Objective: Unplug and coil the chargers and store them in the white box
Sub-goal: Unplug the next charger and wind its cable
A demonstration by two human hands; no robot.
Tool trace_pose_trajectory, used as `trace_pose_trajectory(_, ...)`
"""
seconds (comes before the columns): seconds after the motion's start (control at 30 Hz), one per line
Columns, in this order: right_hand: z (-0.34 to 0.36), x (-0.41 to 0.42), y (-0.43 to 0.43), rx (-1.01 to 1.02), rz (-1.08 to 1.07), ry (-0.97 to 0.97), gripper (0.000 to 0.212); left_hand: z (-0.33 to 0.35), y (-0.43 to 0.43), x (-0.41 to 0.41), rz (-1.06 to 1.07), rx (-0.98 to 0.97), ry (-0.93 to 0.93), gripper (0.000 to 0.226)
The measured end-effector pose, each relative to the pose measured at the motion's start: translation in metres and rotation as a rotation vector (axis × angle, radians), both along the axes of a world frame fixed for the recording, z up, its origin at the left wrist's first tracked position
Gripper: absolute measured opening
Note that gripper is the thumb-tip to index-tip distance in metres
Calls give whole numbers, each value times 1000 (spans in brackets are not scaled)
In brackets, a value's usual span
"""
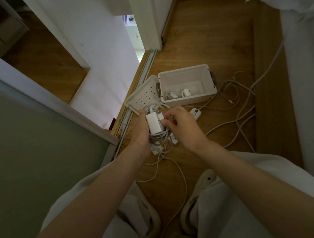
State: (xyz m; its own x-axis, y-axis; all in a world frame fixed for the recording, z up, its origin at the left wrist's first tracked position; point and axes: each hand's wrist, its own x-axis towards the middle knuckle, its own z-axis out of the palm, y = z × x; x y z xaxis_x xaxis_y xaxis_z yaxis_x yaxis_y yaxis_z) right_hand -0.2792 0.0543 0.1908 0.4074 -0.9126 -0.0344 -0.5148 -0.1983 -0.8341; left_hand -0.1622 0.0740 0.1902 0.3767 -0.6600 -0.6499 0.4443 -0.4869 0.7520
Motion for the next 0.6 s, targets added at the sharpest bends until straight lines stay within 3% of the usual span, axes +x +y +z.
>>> trace_pose_trajectory(0.07, -1, 3, 6, 7, 43, 51, 22, 2, -1, -1, -8, -9, 6, 44)
trace_pose_trajectory(0.23, 13, 7, 22, -124, 47, 130, 19, -7, -5, 1, -104, -47, -426, 40)
trace_pose_trajectory(0.3, 21, 9, 25, -228, -15, 156, 19, -10, -8, 3, -168, -92, -529, 31)
trace_pose_trajectory(0.4, 28, 9, 26, -397, -46, 165, 24, -19, -7, 12, -259, 2, -650, 25)
trace_pose_trajectory(0.43, 29, 8, 25, -355, -17, 107, 22, -24, -6, 16, -275, 31, -656, 33)
trace_pose_trajectory(0.53, 33, 6, 28, 51, 36, -223, 7, -32, -8, 24, -320, 57, -708, 36)
trace_pose_trajectory(0.6, 33, 7, 27, 114, 12, -347, 7, -30, -13, 27, -303, 62, -720, 32)
